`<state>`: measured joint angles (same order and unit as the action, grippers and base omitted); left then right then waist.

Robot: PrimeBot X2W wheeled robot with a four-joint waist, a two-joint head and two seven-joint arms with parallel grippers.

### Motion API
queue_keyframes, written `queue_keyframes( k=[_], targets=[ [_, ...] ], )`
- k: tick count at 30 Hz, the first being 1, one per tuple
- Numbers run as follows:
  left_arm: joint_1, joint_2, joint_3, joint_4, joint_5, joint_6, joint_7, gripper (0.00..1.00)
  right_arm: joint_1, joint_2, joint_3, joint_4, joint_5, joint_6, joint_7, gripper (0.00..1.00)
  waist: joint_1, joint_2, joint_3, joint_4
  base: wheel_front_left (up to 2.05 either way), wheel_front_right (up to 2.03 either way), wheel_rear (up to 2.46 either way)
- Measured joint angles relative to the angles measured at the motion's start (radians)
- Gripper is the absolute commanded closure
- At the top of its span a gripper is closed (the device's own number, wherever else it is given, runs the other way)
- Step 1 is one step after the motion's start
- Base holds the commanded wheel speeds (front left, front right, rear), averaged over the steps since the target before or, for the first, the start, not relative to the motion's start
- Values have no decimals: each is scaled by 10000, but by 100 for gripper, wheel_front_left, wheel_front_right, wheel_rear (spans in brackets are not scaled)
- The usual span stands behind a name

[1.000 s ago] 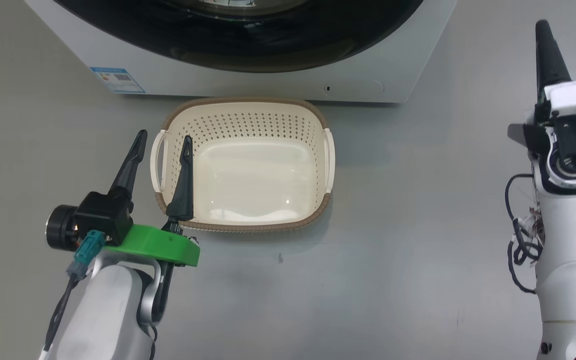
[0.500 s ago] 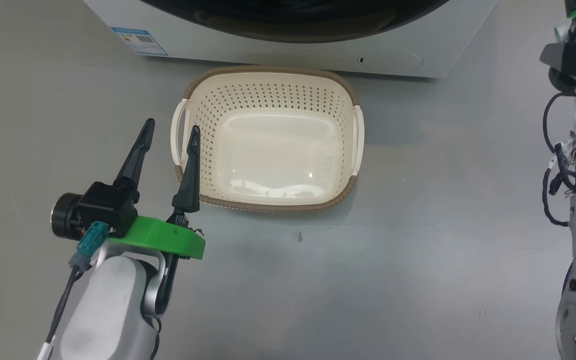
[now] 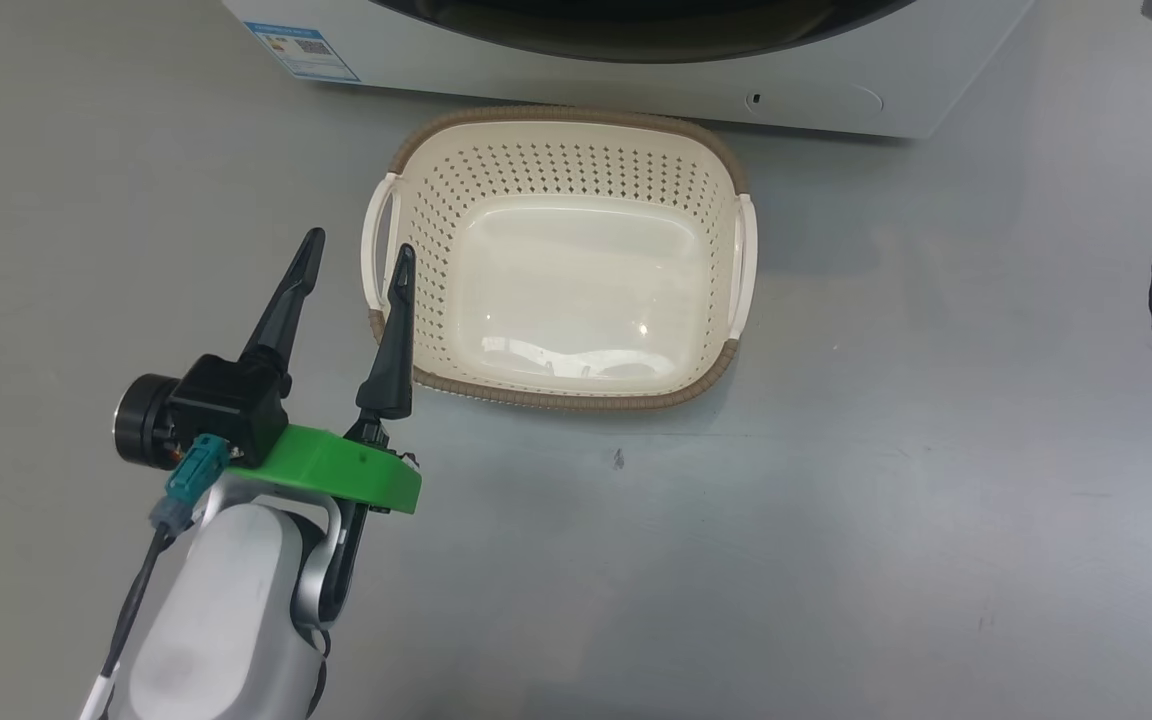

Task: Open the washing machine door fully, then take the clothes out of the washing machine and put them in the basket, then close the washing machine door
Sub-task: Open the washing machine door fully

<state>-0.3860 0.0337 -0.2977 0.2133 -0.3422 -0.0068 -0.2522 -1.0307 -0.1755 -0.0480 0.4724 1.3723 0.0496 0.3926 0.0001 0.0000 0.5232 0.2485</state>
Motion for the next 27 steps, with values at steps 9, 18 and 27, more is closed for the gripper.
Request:
queue_keyframes(
  k=[9,18,27],
  targets=[
    [-43,-12,-176,27,8,-88,0,0,-684,-215,265,552,-10,-174,564,100,0,0,75,116,0,0,0],
    [-132,-21,-253,63,4,-150,0,0,-1157,-353,366,1072,15,-245,1124,100,0,0,132,259,0,0,0],
    [-140,-27,-297,50,-96,-150,0,0,-1424,-441,316,1467,466,-242,1680,100,0,0,166,335,0,0,0]
  ],
)
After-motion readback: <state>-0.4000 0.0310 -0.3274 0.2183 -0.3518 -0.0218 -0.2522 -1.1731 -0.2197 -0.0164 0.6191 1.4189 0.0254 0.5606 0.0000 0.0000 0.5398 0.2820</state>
